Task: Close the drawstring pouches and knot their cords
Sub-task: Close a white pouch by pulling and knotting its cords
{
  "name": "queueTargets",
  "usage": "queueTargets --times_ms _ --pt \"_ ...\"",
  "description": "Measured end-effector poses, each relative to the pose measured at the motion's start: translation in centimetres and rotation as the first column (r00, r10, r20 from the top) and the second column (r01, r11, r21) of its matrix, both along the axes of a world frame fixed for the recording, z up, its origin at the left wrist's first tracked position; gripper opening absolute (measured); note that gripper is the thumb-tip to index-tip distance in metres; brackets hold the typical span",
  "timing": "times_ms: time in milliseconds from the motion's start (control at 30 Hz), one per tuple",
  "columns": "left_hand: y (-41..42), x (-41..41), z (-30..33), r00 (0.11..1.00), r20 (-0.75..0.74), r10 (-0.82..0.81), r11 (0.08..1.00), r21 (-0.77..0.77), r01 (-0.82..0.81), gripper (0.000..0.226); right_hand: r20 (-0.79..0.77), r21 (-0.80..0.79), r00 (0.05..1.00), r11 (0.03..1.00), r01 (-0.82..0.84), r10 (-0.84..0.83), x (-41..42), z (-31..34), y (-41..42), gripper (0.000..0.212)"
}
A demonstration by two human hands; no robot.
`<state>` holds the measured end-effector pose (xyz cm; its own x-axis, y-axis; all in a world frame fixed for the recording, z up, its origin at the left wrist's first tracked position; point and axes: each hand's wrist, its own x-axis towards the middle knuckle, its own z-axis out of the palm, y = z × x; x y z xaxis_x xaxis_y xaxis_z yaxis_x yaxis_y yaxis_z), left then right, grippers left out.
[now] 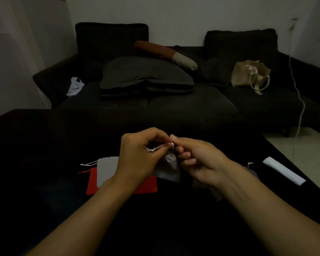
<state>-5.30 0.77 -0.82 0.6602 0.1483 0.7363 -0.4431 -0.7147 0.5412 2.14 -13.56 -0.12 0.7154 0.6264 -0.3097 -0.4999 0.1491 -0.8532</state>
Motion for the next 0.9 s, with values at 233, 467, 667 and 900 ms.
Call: queueTargets --times_ms 233,467,667,900 --pt "0.3 0.4 0.0 0.992 -0.128 0.02 0.988 -0.149 -0.039 0.019 -0.088 0.168 0.996 0.986 0.01 0.005 -0.2 0.3 0.2 0.006" --pt "2.1 1.3 -0.2 0.959 -0.281 -0.03 0.979 -0.201 -0.028 0.015 -0.138 0.261 0.99 0.962 0.073 -0.038 0.3 0.1 0.3 0.011" --pt "4.3 1.1 0.4 0.973 -0.213 0.091 0.991 0.116 -0.068 0.01 -0.005 0.201 0.98 0.96 0.195 -0.198 2.4 0.1 -1.2 0.019" --pt "3.5 1.3 0.0 0.93 -0.367 -0.011 0.992 -0.124 -0.037 0.02 0.812 -0.42 0.531 0.873 0.248 0.24 2.4 -0.8 -1.5 0.022"
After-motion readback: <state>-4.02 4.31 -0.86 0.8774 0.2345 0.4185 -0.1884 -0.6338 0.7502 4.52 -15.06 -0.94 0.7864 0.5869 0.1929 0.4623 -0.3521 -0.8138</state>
